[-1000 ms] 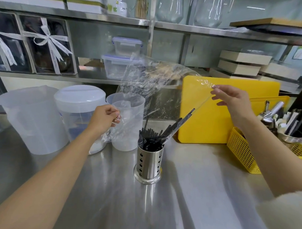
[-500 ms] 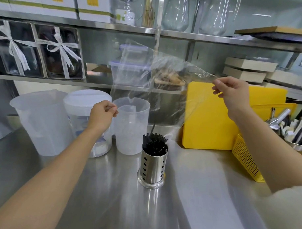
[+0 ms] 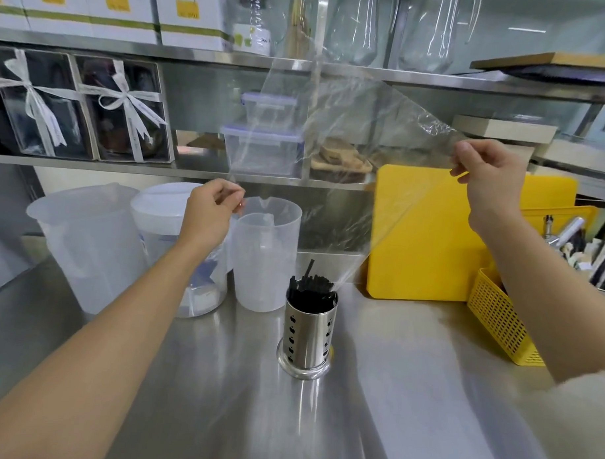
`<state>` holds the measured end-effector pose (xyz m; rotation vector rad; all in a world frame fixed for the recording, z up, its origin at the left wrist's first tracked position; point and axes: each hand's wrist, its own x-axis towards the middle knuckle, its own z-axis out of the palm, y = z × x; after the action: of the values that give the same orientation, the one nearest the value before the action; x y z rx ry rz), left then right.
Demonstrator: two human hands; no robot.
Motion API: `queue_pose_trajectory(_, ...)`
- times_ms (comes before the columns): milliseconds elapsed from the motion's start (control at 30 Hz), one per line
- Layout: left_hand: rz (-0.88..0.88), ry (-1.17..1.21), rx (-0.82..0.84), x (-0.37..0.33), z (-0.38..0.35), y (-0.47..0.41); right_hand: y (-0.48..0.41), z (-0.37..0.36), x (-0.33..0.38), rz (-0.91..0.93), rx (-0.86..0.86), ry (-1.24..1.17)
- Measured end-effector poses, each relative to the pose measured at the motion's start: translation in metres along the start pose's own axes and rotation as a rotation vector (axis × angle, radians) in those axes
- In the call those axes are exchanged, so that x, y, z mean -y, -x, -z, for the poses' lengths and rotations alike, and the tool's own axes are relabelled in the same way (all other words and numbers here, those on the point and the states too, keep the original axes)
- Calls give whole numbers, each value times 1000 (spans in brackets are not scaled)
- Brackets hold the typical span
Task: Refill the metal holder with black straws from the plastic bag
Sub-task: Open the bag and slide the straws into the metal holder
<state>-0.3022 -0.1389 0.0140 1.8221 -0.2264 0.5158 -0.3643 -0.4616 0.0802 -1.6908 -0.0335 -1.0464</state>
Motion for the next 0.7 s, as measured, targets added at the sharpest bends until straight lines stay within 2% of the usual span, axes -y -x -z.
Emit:
queue_pose_trajectory(233, -112, 135, 57, -39, -12, -1, -17, 34, 33, 100, -100, -52)
queue_pose_trajectory(433, -223, 235, 167, -91, -45, 13, -41, 87, 75, 191, -277, -92)
queue_pose_trajectory(567, -113, 332, 268, -96, -78, 36, -33, 116, 70, 105, -363, -9)
queue_pose_trajectory(700, 42, 317, 419, -67, -119, 78, -10, 142, 28, -105, -439, 55)
